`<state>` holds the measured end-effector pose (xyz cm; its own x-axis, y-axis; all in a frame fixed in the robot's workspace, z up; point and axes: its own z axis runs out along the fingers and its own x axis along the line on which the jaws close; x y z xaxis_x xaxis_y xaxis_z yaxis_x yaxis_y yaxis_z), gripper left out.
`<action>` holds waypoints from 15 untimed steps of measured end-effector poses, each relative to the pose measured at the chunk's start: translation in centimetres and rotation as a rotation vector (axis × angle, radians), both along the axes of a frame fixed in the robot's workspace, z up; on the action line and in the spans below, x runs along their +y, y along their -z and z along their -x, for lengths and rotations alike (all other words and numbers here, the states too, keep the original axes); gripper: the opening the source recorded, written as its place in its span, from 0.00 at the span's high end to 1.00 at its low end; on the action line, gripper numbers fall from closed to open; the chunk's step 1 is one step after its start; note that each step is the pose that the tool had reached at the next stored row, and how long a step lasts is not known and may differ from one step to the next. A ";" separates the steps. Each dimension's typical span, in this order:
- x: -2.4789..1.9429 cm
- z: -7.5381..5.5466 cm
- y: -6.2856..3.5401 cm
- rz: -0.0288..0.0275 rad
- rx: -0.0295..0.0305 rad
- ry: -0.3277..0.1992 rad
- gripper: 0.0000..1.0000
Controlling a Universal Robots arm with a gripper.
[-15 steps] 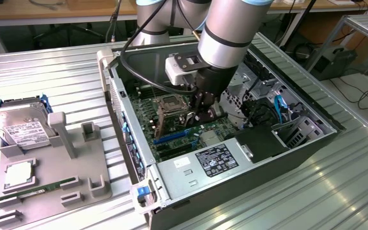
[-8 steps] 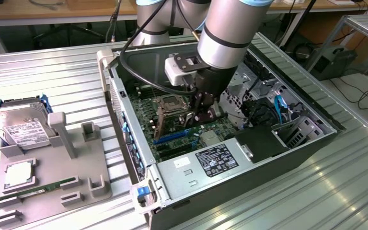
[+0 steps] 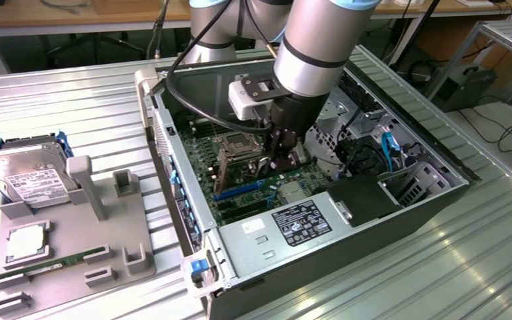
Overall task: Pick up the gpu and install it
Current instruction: 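Insert the gpu into the slot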
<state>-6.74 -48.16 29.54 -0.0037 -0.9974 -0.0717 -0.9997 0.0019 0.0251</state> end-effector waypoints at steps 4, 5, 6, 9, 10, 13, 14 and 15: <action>0.00 0.1 0.09 0.0000 0.0000 0.000 0.74; 0.00 0.1 0.11 0.0000 0.0000 0.000 0.74; 0.00 0.1 0.12 0.0001 0.0000 0.000 0.74; 0.00 0.1 0.17 -0.0001 0.0000 0.000 0.74; 0.00 0.1 0.18 -0.0001 0.0000 0.000 0.74; 0.00 0.1 0.24 0.0000 0.0000 0.000 0.74; 0.00 0.1 0.25 0.0000 0.0000 0.000 0.74; 0.01 0.2 0.37 -0.0001 -0.0001 0.000 0.74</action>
<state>-6.93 -48.15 29.17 -0.0037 -0.9974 -0.0718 -0.9997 0.0019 0.0250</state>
